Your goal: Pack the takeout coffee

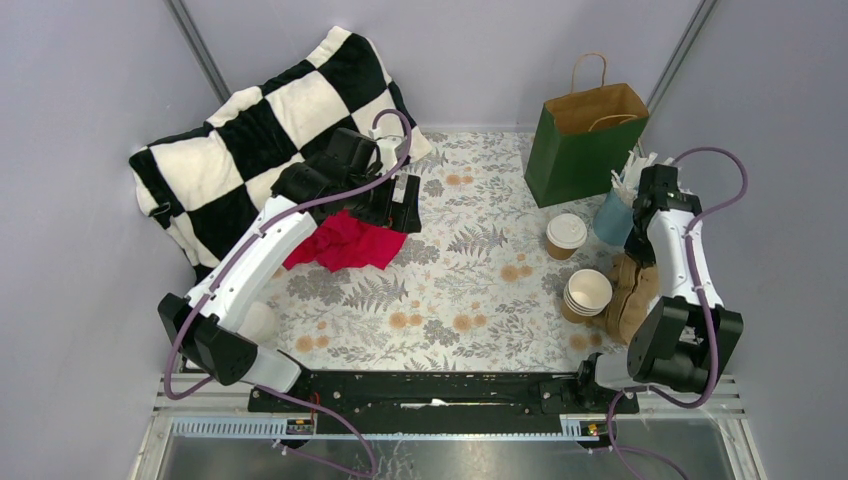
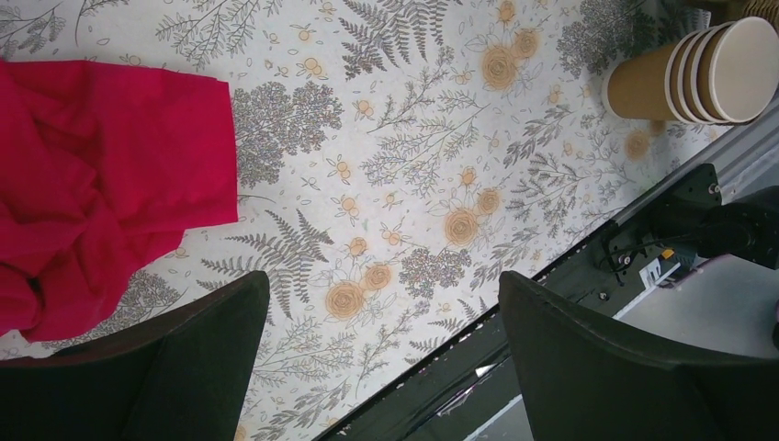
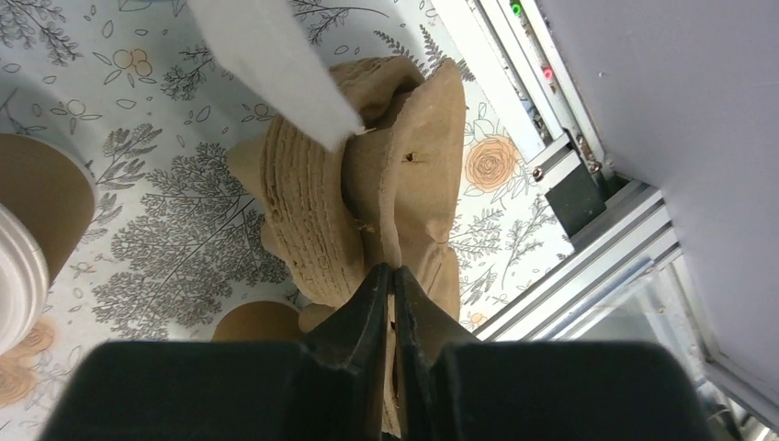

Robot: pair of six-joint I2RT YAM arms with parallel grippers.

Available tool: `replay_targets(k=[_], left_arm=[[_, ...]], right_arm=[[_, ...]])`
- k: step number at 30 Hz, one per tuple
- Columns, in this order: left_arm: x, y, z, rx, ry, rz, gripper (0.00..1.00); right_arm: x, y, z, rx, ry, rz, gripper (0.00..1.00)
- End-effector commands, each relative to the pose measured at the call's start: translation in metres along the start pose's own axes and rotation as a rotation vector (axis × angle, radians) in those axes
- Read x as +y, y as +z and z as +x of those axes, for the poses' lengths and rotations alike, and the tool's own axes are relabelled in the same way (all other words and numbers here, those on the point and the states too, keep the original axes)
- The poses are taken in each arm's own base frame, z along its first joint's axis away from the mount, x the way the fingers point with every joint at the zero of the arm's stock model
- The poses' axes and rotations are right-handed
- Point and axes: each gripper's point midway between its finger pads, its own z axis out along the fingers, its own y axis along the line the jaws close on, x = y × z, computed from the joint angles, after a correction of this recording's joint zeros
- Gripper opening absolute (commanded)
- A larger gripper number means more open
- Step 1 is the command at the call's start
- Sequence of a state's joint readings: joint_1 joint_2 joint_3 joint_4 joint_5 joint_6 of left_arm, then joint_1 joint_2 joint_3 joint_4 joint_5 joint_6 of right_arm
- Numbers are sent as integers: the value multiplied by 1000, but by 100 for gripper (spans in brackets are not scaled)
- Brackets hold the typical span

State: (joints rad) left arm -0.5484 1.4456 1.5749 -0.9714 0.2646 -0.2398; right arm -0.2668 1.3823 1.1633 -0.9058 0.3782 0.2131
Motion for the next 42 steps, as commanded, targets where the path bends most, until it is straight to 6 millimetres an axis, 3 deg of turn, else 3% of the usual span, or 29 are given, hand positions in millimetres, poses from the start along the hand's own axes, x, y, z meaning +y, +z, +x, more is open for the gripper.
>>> replay_targets(k=[1,9,16,24,28,36,42], left_arm=[[-2,-12,-10,-63,37,-11,99],[-1,-10,-10,-58,37,-17,99],[0,-7,-10,-50,37,-19,99],[2,-5,-9,-44,32,-24,99],[2,-5,-8,-43,35,-24,99],[2,-5,-8,-45,34,-26,99],[2,-5,-8,-44,36,-24,99]], right_arm=[[0,4,-9,-40,-59,72,0],[10,22,-4,16,-136,132,0],[14,25,1,31,-194,222,0],[31,27,11,61,-195,123,0],[31,27,17,70,-178,118,2],[20,-1,4,21,-135,112,27],[24,-4,4,28,-21,-39,47]])
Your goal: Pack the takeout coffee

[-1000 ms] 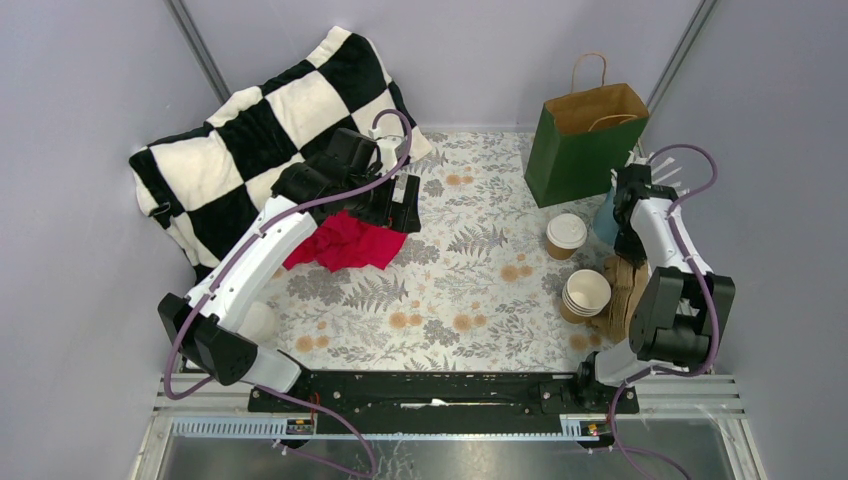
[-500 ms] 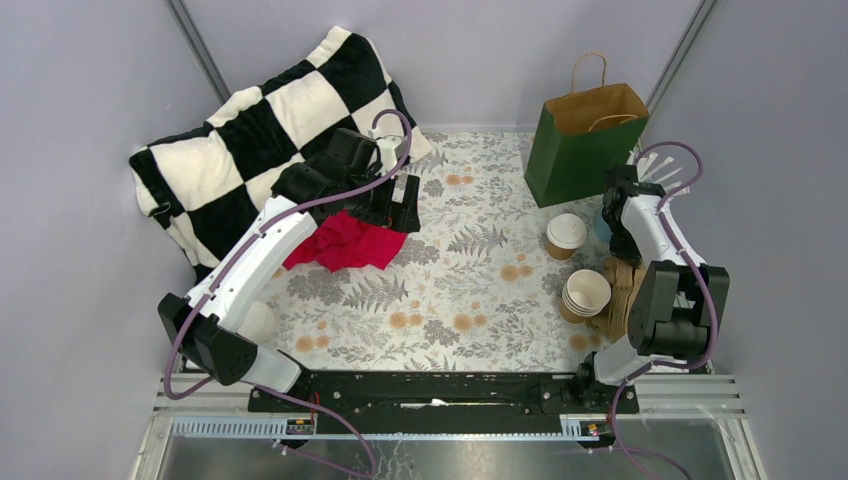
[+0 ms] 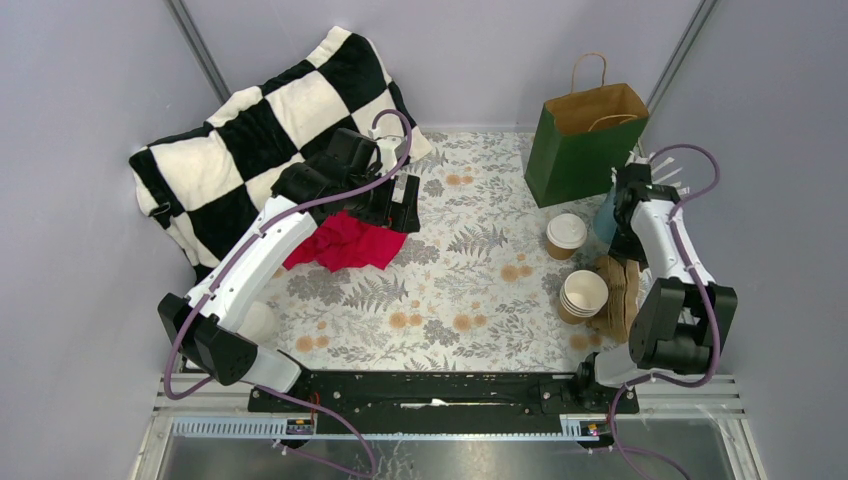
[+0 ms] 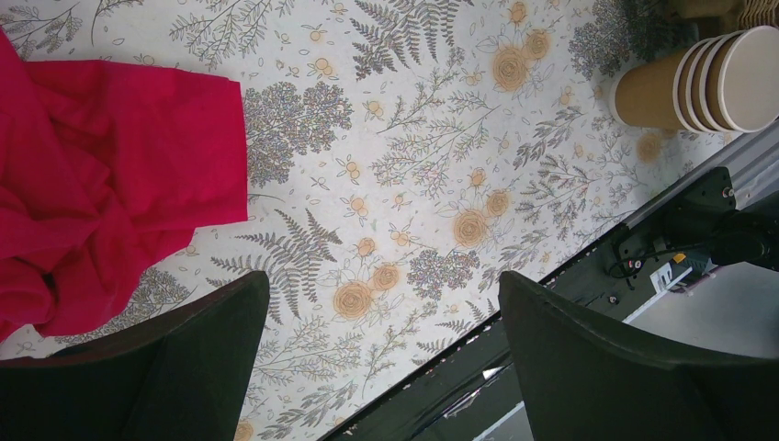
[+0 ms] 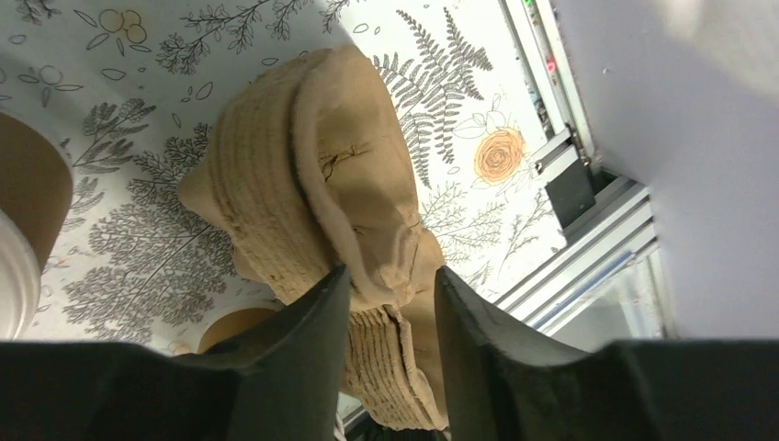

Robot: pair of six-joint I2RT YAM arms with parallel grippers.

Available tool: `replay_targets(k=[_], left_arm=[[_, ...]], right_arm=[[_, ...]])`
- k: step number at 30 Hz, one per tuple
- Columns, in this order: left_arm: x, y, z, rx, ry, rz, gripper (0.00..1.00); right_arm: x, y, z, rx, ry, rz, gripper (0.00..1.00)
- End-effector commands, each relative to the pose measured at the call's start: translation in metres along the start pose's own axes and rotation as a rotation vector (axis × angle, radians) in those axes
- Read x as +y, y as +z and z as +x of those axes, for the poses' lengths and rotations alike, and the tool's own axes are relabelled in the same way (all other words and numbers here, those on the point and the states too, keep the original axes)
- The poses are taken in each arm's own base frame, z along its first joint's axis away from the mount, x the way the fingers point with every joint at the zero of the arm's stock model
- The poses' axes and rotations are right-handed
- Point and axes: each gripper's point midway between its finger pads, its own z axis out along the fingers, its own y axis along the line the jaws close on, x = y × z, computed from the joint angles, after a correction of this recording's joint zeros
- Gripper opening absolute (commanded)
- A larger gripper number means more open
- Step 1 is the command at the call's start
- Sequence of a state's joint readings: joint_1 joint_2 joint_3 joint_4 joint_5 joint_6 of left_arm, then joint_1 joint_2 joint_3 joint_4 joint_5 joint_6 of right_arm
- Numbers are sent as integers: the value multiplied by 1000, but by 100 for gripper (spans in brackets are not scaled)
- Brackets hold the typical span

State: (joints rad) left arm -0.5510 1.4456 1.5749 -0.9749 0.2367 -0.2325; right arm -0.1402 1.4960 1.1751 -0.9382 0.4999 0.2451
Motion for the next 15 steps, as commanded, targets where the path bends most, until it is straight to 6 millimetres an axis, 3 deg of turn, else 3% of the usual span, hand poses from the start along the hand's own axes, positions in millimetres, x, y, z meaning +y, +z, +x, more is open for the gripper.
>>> replay_targets(k=[1,7,12,15], left_arm=[[-2,-5,-8,-40,26,2,99],[-2,-5,-8,-39,27,2,99],[-1,-4,-9,-38,25,-1,99],[-1,-4,-9,-38,27,-4,99]], right_arm=[[2,-15,-6,-22,144,-166,51],[1,-11,-8,-11,271,-323,58],[25,-17,-16,-38,253,-495,71],[28,-14,-22,-64,242,-521,75]])
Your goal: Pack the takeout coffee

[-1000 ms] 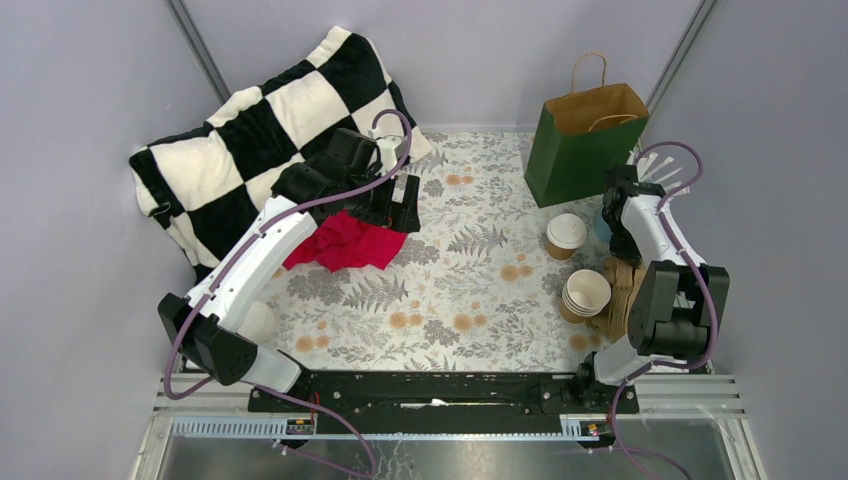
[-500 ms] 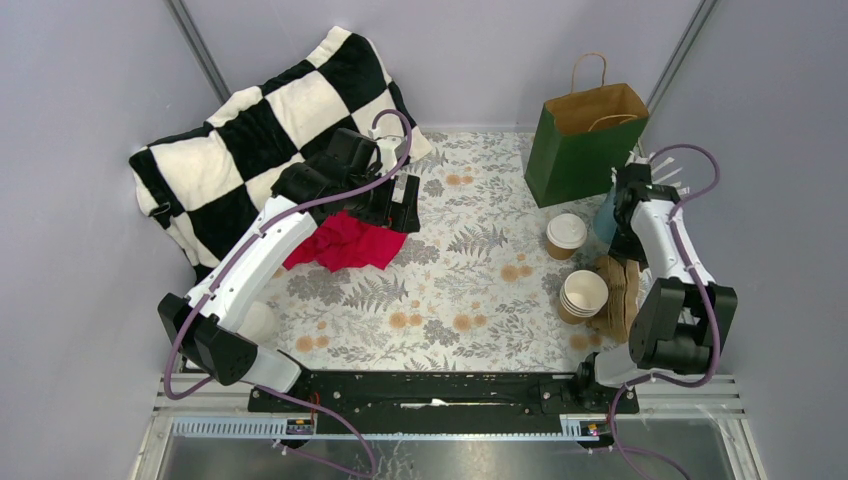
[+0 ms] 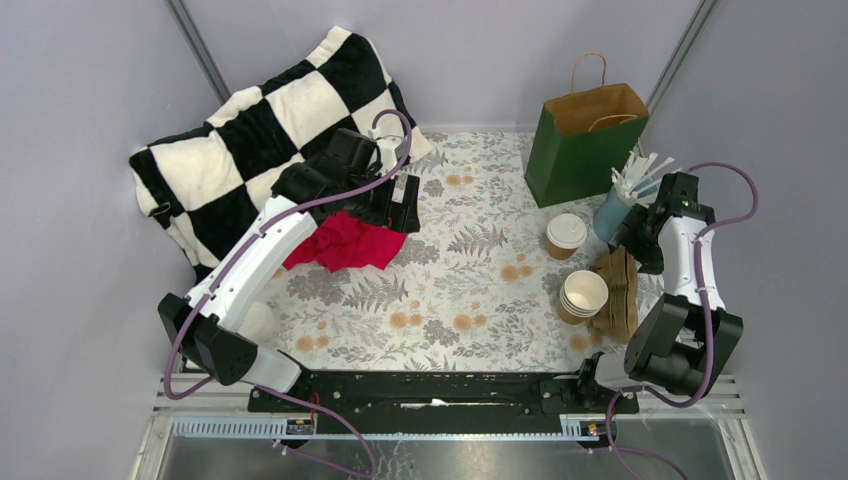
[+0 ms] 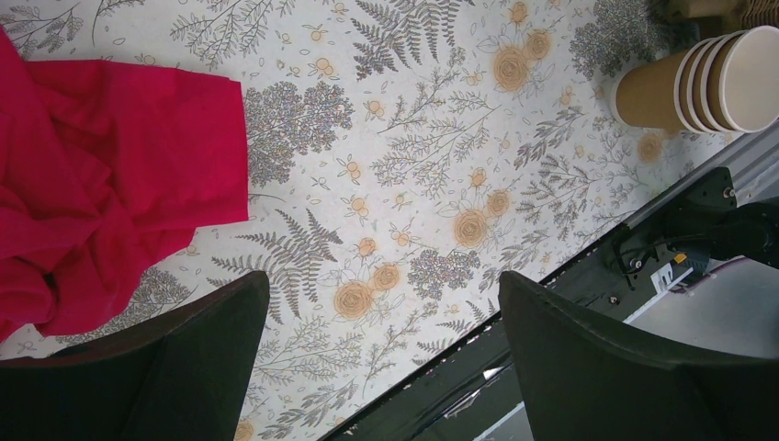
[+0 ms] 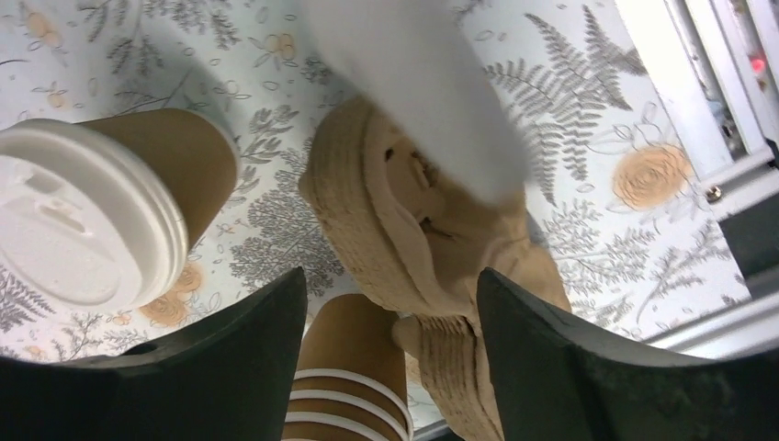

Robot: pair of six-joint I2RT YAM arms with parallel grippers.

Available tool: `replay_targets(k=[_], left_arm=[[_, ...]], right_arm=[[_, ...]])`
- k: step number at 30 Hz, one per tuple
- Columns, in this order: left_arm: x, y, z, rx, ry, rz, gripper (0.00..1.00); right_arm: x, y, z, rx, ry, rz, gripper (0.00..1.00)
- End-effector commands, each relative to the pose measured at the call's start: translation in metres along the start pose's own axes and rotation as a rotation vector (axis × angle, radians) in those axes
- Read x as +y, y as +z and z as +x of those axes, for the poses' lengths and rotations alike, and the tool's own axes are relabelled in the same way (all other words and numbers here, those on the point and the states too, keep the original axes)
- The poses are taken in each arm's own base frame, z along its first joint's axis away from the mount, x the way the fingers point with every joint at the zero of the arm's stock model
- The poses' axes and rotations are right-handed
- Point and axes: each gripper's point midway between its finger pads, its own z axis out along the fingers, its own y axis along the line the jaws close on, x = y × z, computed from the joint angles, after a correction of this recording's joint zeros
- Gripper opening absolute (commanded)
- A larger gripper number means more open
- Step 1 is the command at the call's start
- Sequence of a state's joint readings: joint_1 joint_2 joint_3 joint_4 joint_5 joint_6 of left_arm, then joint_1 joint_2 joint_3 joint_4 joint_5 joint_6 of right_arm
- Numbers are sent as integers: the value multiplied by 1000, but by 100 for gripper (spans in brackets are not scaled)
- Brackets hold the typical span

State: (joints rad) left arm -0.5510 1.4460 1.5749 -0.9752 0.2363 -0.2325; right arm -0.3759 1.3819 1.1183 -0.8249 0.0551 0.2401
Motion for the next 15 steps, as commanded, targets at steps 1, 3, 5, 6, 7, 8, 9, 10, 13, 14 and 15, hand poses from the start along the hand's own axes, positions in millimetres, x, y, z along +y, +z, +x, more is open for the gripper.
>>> replay_targets(k=[1,3,5,6,7,8,9,10,13,14,15], left_arm=[[0,-4,-9,-38,28,-8,99],[0,-5,-9,-40,30,-8,99],[1,-5,-9,-40,28,-10,99],[1,-4,-9,-39,27,-10,99],[2,-5,-9,-40,26,-12,99],[2,-5,-9,-41,26,-12,99],[2,-5,-10,-42,25,-13,99],[3,-6,-10,-43,24,-14,99],[3,-5,-9,-41,22,-13,99],[3,-5,-10,-41,22,-11,99],[3,-5,-9,-40,21,-11,99]], right_arm=[[20,1,-11,-49,-35,-132,79],[19,9,-11,-25,-41,-138,81],[22,18,-10,-6,-57,-162,80],[23,22,-10,3,-62,-163,80],[23,26,-10,12,-64,-162,79],[24,30,-9,26,-67,-165,77],[25,32,-7,38,-71,-168,74],[24,36,-4,51,-69,-166,70],[19,41,3,69,-54,-135,55],[16,41,4,73,-51,-123,51],[14,40,6,76,-43,-109,47]])
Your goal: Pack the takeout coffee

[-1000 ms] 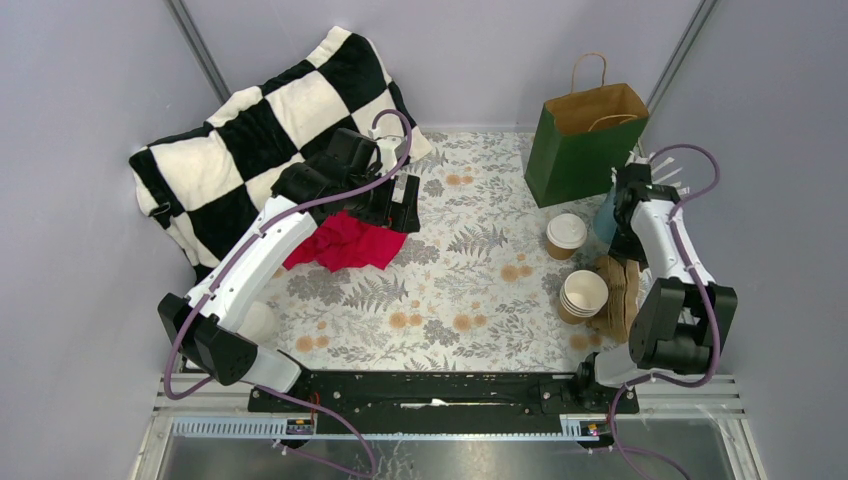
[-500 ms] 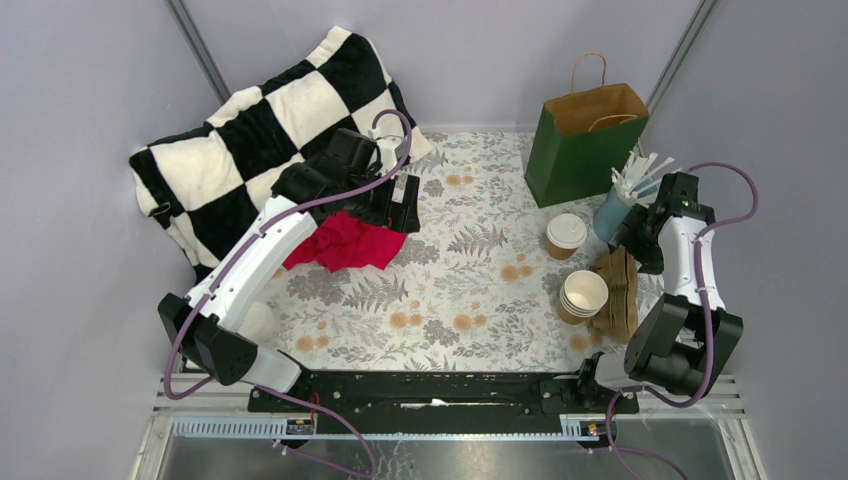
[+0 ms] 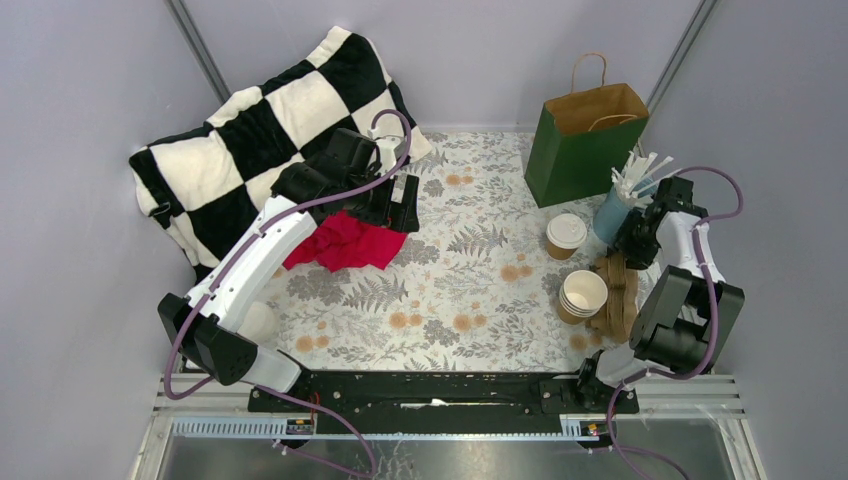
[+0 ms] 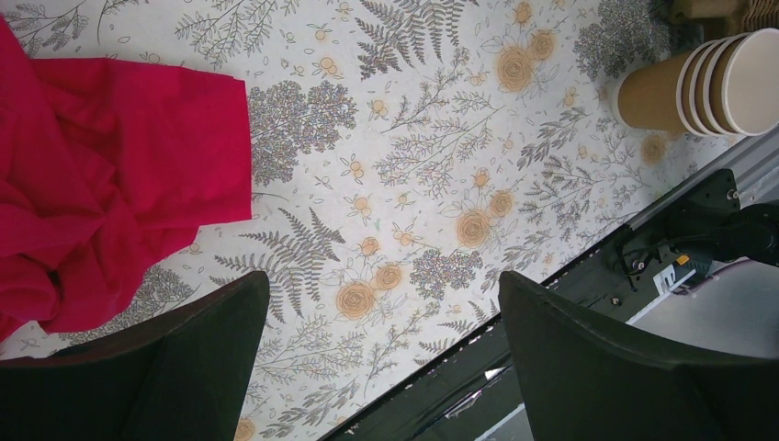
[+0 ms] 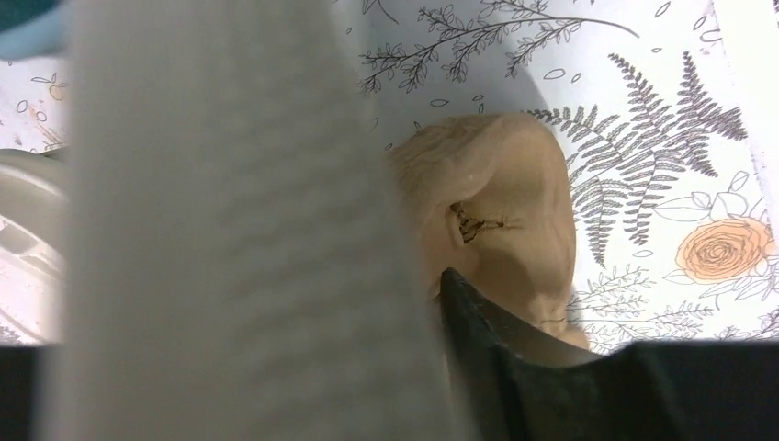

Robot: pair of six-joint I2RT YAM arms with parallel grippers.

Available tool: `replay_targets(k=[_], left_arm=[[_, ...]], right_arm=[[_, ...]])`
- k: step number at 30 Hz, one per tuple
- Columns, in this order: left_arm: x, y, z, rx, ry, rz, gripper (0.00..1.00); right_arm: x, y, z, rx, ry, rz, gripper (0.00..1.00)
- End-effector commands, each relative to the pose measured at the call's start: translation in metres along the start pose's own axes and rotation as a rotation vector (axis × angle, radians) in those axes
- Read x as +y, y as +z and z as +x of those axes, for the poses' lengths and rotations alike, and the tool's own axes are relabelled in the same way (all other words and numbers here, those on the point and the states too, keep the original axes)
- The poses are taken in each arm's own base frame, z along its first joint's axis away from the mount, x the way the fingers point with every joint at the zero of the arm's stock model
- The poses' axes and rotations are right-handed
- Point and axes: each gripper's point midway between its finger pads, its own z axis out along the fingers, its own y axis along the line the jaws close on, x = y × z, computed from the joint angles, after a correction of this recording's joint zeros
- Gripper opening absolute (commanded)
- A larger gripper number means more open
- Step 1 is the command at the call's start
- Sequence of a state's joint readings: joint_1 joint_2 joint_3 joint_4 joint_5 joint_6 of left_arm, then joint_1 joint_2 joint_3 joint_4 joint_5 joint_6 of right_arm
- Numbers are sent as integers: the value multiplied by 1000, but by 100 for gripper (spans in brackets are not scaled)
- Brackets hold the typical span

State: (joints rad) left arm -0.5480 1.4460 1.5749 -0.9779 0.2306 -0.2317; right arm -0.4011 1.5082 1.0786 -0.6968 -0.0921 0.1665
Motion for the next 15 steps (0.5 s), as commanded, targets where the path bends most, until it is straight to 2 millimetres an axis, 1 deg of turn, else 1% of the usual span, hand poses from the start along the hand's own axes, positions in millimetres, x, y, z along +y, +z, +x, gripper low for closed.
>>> replay_targets(k=[1,2,3,5,6,8,10,12,15], left_arm=[[1,-4,-9,-39,22,-2,99],[1,-4,-9,-37,21,-1,99],[1,-3,-9,-38,21,-1,99],[1,-3,-9,-36,20,-2,99],[1,-2,-8,-35,20,-2,99],[2,-2,-8,-33,19,-5,99],[3,-2,-7,-32,20,-7,99],[3,-2,-7,-33,22,-10,99],[5,-2,-7,-33,20,-16,99]], right_arm=[[-6,-3,5,3,11,28,44],[-9,-6,5,-2,13,47,40],[-14,-9,4,-12,20,78,33],[-34,-20,3,-25,43,207,16],[-45,-25,2,-36,52,274,8],[-59,-34,-4,-61,50,376,10],[-67,-38,-11,-78,29,444,13],[-65,-34,-16,-76,-10,462,16],[-52,-20,-23,-57,-51,424,22]])
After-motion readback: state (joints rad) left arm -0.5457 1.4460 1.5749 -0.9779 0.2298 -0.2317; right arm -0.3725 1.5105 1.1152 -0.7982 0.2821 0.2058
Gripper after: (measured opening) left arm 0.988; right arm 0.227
